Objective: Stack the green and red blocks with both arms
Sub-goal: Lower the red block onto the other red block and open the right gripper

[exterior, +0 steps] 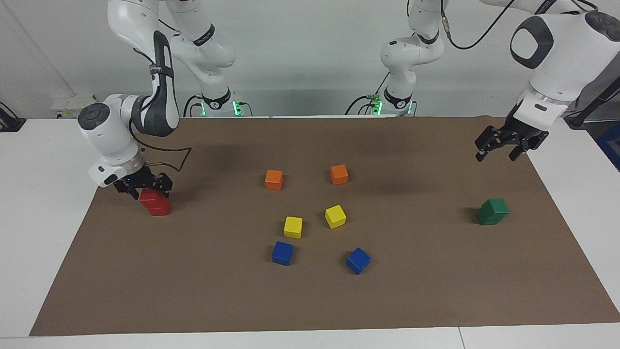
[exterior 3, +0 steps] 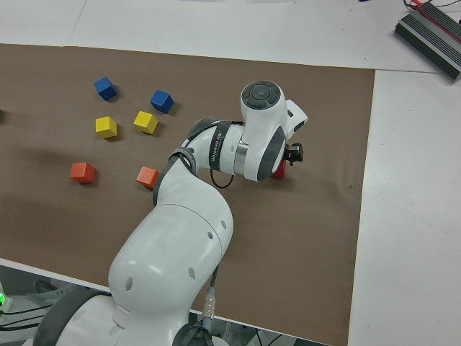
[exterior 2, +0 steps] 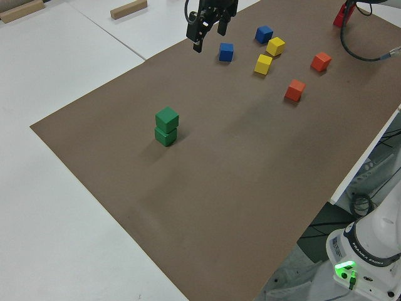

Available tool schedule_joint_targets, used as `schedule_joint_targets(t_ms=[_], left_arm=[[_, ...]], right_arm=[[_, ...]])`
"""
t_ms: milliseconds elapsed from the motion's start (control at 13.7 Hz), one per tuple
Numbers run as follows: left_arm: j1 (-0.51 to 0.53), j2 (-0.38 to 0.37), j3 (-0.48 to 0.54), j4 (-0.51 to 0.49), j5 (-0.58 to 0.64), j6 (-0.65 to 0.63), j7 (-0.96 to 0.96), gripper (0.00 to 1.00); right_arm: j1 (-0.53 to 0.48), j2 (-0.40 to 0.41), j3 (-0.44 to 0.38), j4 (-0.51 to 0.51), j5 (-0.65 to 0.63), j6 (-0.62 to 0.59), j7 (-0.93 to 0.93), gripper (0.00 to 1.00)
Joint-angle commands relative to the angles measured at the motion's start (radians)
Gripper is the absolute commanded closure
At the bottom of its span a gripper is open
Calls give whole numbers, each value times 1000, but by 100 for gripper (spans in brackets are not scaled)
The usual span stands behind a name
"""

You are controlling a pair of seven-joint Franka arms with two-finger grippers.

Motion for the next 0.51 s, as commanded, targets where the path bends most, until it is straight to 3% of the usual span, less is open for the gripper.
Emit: schedule_joint_targets(t_ms=[0, 218, 437], left_arm=[[-13, -10, 7, 15, -7, -51, -13, 0], [-15, -30, 7, 11, -4, -62, -52, 0], [-25, -42, 4, 12, -2, -83, -53, 0]], right_arm=[[29, -18, 16, 107, -9, -165, 54, 0], [70, -62, 17, 257, 5, -340, 54, 0], [87, -161, 17, 276, 5, -431, 54, 0]])
